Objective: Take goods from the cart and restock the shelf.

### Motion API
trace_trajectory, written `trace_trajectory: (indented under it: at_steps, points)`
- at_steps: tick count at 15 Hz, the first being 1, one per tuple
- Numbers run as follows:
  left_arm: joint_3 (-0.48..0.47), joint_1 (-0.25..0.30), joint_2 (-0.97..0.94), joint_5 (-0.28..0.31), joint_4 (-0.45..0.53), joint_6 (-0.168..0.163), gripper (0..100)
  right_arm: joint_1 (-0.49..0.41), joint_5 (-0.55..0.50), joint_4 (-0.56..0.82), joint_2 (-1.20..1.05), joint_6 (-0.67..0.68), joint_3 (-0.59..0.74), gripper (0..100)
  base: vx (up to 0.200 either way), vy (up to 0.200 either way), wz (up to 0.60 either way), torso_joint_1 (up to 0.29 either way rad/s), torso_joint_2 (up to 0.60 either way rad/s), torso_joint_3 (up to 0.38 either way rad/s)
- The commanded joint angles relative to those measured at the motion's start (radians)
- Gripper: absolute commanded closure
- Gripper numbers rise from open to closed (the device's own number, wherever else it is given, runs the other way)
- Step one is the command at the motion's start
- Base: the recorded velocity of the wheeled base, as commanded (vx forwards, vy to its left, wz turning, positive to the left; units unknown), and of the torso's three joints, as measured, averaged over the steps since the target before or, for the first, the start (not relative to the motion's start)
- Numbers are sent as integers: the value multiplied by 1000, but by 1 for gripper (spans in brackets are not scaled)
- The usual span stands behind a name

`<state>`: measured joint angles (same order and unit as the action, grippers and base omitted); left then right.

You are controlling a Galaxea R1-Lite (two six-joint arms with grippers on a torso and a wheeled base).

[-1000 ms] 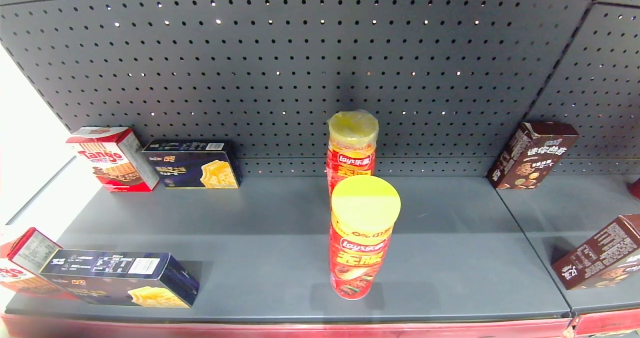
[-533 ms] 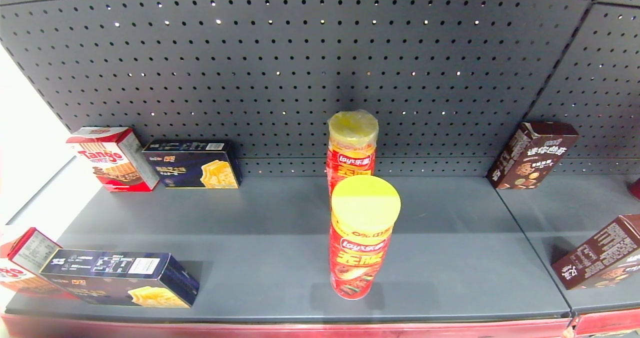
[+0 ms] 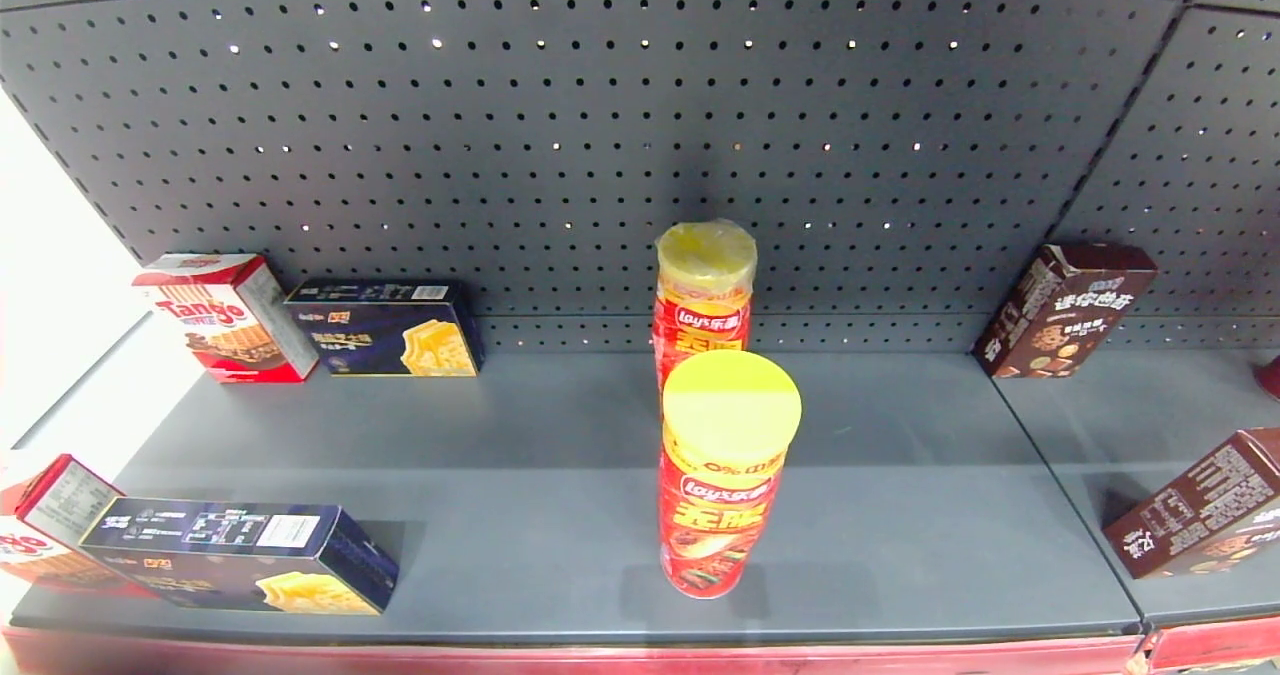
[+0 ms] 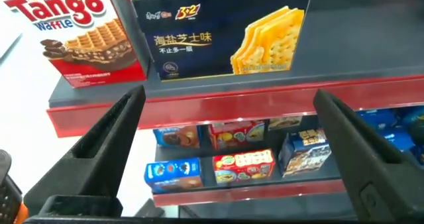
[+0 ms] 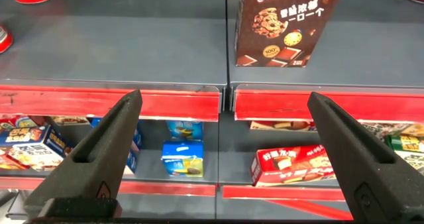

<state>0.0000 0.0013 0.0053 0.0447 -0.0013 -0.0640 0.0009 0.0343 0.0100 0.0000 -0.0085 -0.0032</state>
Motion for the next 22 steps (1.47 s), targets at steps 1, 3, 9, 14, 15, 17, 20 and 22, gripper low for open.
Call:
trace_trajectory:
  at_steps: [1,3,9,14,15,17,20,22]
  points:
    - [-2,2,2,0,0,6,0,1,1,1,2,1,0,0,0,0,0,0,0,0]
    - [0,2,2,-3,0,12,0,1,-1,1,2,1,0,0,0,0,0,0,0,0]
    - [-2,2,2,0,0,23,0,1,-1,1,2,1,0,0,-67,0,0,2,1,0]
    - [0,2,2,-32,0,26,0,1,-1,1,2,1,0,0,0,0,0,0,0,0]
    - [0,2,2,-52,-2,24,0,1,-1,1,2,1,0,0,0,-200,0,2,7,2]
    - [0,3,2,-55,-2,66,0,1,-1,1,2,2,0,0,0,0,0,0,0,0]
    - [-2,2,2,-57,-2,73,0,-1,-1,1,2,2,0,0,0,0,0,0,0,0]
    - [0,2,2,-57,-2,73,0,-1,-1,1,2,2,0,0,0,0,0,0,0,0]
